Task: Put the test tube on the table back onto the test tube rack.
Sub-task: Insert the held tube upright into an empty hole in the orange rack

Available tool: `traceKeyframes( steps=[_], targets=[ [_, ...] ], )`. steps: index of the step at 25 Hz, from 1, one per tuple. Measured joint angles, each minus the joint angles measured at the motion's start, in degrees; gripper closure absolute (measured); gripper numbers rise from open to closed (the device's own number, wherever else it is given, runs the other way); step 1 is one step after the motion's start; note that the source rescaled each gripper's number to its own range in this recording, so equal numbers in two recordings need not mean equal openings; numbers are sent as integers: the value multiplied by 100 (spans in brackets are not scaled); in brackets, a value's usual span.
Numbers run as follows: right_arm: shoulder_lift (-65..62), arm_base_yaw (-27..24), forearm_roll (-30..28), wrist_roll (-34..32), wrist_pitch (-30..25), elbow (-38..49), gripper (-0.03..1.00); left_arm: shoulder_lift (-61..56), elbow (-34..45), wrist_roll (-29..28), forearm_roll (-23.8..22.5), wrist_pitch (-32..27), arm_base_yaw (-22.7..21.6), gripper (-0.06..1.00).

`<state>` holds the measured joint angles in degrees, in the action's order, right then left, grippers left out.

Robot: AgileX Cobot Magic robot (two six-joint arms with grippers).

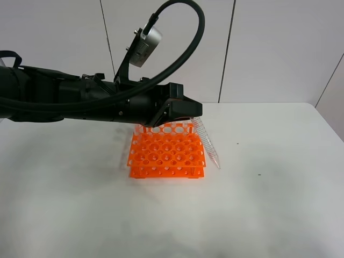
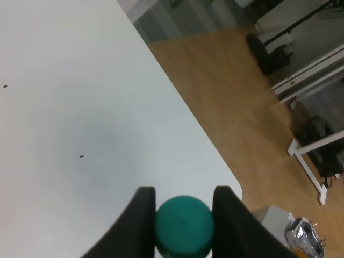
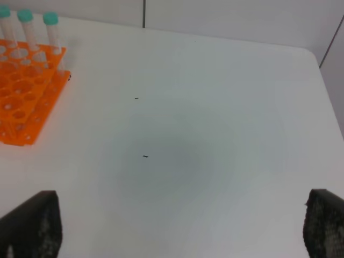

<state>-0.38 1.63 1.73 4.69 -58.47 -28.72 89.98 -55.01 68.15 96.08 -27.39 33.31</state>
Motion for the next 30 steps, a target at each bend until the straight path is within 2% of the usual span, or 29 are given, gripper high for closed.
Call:
traceKeyframes(
  steps=[12, 20, 24, 30],
  targets=[
    [0, 0, 0, -6, 0, 0, -3, -68, 0, -14, -9, 0, -38, 92],
    [0, 0, 0, -17, 0, 0, -3, -1267, 0, -308, -69, 1, -488, 92],
    [0, 0, 0, -17, 0, 0, -3, -1825, 0, -303, -553, 192, -516, 92],
    [0, 0, 0, -17, 0, 0, -3, -2196, 0, -204, -1646, 1024, -521, 92]
  ],
)
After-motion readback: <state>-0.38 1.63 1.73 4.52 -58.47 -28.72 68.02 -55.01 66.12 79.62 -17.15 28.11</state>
